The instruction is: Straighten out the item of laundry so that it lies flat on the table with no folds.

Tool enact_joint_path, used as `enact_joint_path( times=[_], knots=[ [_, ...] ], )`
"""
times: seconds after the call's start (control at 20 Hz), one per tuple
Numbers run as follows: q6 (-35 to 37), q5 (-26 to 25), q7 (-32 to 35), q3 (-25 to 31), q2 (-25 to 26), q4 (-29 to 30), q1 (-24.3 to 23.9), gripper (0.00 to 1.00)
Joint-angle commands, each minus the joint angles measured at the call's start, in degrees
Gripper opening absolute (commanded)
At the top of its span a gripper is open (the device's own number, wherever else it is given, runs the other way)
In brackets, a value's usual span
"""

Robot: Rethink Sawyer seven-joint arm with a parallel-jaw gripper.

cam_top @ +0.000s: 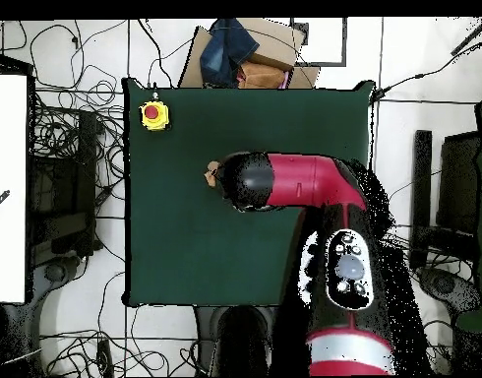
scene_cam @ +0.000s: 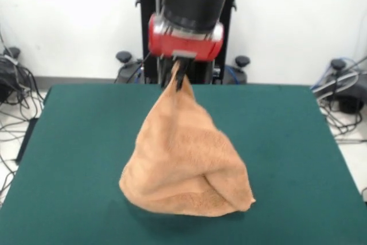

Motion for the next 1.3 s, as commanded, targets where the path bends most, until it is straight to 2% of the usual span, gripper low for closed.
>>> enact_joint_path(
  times=[0.05,0.25,0.4,0.75,1.3],
  knots=[
    [16.53,3.72,13.44,-5.08,-13.28,4.83,7.17,0.00],
    [24.76,5.63,14.27,-6.65,-17.70,2.87,9.05,0.00],
    [26.45,7.77,13.15,-6.46,-19.74,3.52,8.68,0.00],
    [15.97,10.22,13.28,-6.70,-18.44,10.98,7.82,0.00],
    [9.05,11.58,13.89,-7.15,-16.52,14.43,8.36,0.00]
  ],
)
